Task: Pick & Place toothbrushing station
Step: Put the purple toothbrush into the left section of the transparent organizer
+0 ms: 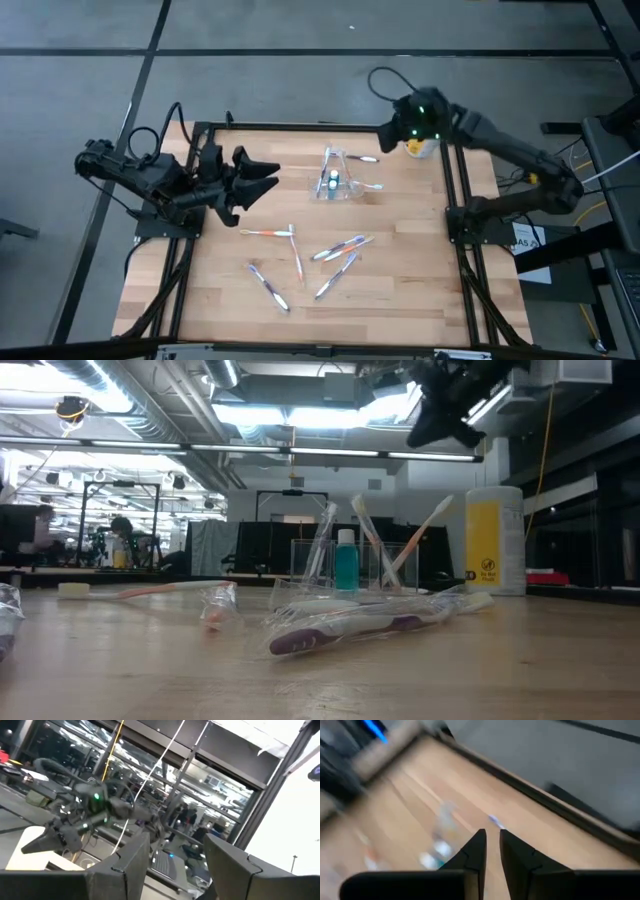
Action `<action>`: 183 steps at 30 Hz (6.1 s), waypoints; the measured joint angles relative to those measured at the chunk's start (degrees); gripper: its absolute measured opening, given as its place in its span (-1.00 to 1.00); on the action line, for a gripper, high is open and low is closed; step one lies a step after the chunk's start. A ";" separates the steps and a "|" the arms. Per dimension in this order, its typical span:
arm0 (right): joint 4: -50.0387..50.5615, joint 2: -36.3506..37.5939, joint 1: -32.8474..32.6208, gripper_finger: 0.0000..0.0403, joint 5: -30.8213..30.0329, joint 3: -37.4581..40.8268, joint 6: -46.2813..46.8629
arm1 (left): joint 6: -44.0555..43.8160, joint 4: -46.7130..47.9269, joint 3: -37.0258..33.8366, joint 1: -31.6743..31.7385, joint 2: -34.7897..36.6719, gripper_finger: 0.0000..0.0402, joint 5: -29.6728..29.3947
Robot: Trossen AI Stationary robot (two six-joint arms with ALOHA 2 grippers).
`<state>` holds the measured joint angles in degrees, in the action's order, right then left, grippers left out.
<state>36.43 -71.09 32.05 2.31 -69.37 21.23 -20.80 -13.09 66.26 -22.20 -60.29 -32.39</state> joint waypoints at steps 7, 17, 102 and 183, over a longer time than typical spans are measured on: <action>30.46 -14.64 5.48 -0.69 -0.40 -17.35 -17.43 | 0.58 -0.04 0.01 -1.99 -0.99 -0.08 -1.80; 33.09 -30.05 5.59 -0.55 1.20 -19.50 -24.25 | -1.64 -0.23 0.00 -5.33 -2.04 -0.08 -6.66; 9.75 -46.81 4.16 -0.13 0.91 -16.34 -42.66 | -2.64 -12.47 0.02 -5.77 -4.88 -0.08 -16.10; 6.70 -5.28 -16.83 -0.91 24.16 -16.37 2.52 | -21.50 24.71 -0.03 -0.93 -10.67 -0.03 -13.34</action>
<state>43.13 -76.38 15.22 26.47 -85.73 23.74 -42.31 11.62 66.24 -23.13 -70.96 -45.74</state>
